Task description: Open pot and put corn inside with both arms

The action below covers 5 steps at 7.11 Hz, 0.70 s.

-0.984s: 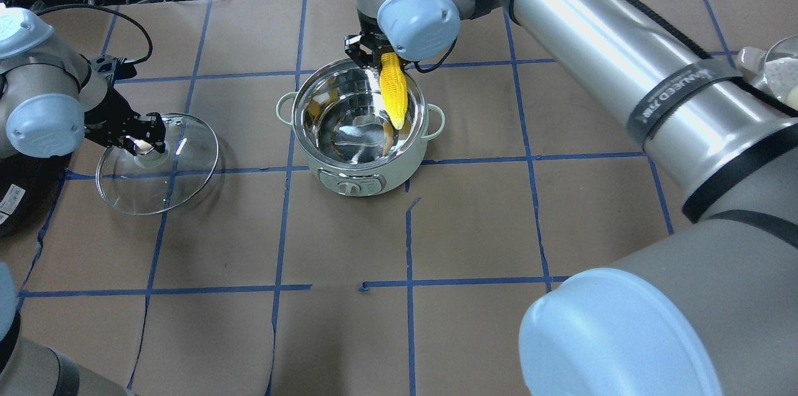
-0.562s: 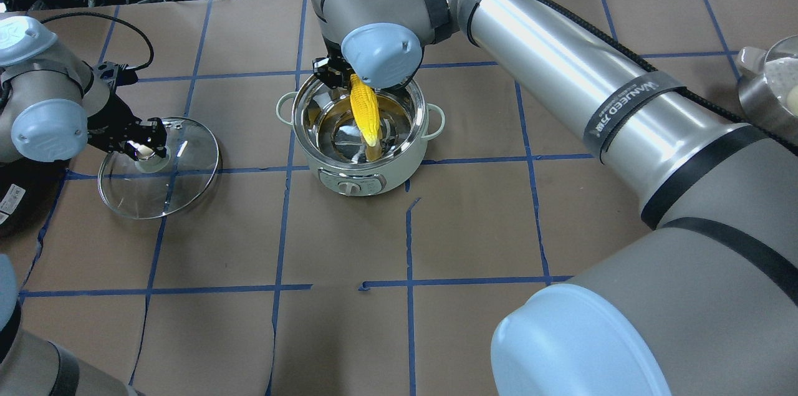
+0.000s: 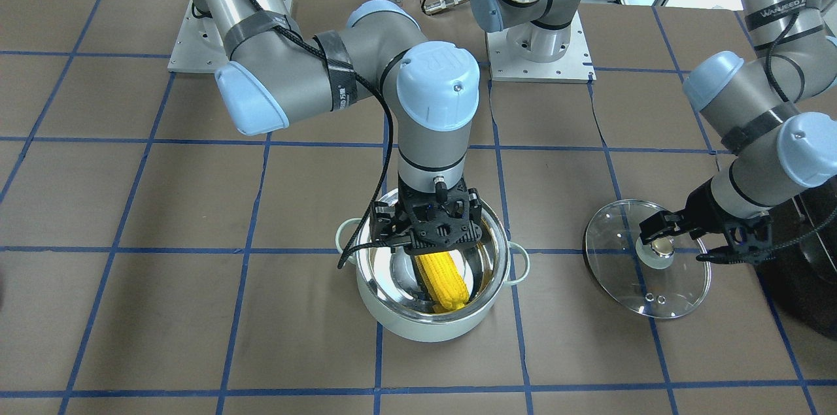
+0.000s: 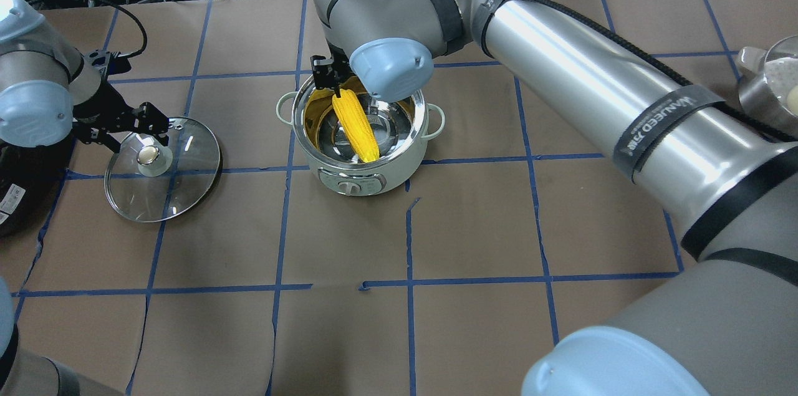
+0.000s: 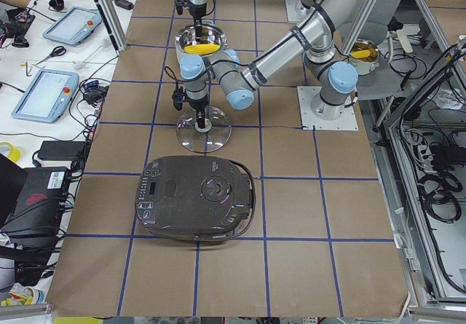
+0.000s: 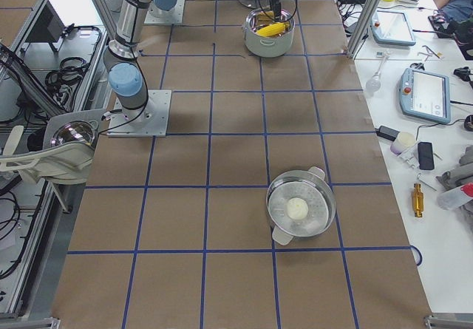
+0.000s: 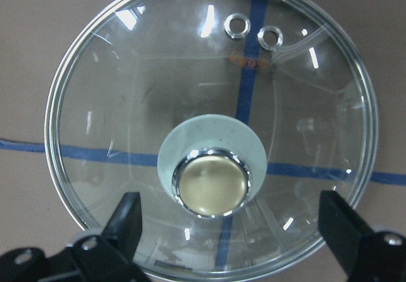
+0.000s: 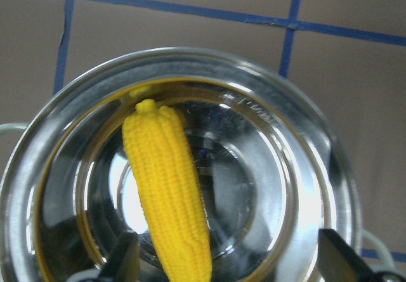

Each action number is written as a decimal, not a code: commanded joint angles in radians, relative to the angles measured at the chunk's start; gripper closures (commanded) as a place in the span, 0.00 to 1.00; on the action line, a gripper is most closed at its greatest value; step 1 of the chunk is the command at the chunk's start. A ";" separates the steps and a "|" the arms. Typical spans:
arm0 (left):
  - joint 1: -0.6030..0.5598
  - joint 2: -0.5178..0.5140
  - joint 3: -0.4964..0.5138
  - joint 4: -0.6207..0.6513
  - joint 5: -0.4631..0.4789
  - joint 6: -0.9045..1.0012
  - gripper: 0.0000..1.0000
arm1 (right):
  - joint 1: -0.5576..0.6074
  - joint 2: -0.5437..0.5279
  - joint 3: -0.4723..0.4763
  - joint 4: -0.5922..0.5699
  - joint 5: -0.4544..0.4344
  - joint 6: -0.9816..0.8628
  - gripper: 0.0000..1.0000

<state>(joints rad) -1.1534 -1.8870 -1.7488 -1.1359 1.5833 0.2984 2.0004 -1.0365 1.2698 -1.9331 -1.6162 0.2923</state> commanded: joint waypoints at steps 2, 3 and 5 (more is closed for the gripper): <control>-0.183 0.133 0.103 -0.191 0.021 -0.154 0.00 | -0.231 -0.145 0.040 0.179 0.073 -0.021 0.00; -0.253 0.182 0.129 -0.252 0.046 -0.230 0.00 | -0.295 -0.208 0.048 0.269 0.064 -0.066 0.00; -0.357 0.239 0.178 -0.321 0.040 -0.350 0.00 | -0.412 -0.336 0.147 0.383 0.020 -0.328 0.07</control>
<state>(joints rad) -1.4393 -1.6827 -1.6005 -1.4177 1.6199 0.0165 1.6634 -1.2850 1.3485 -1.6233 -1.5690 0.1227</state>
